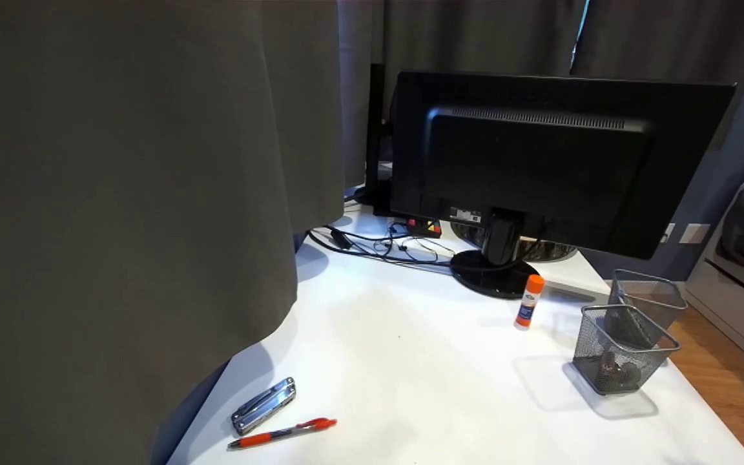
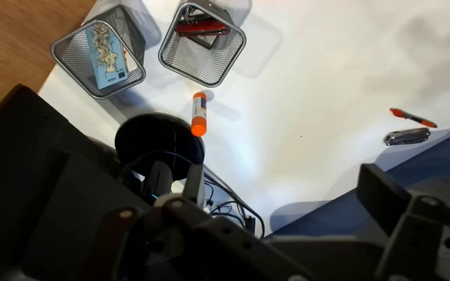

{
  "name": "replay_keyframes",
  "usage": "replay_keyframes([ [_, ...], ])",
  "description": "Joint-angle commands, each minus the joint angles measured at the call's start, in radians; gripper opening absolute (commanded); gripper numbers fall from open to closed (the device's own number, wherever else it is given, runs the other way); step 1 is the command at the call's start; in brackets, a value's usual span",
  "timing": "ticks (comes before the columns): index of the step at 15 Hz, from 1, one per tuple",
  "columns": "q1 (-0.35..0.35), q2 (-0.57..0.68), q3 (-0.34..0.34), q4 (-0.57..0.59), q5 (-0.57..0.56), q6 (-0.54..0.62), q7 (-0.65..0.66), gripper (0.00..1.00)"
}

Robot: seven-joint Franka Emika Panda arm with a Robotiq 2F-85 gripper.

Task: Put the pen in the basket on the left

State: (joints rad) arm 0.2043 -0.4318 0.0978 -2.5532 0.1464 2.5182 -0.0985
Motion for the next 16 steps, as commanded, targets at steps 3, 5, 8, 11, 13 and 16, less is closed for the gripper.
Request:
replay_keyframes([
  [3,0.013,-0.039,-0.012,-0.009,0.021,-0.046,0.009,1.0],
  [5,0.028,0.113,-0.046,0.081,0.033,-0.017,-0.078,1.0],
  [8,0.073,0.273,-0.128,0.204,0.116,-0.031,-0.302,1.0],
  [11,0.15,0.448,-0.206,0.372,0.218,-0.058,-0.53,1.0],
  [13,0.076,0.552,-0.116,0.485,0.273,-0.08,-0.661,1.0],
  [16,0.035,0.692,-0.002,0.661,0.195,-0.13,-0.697,1.0],
])
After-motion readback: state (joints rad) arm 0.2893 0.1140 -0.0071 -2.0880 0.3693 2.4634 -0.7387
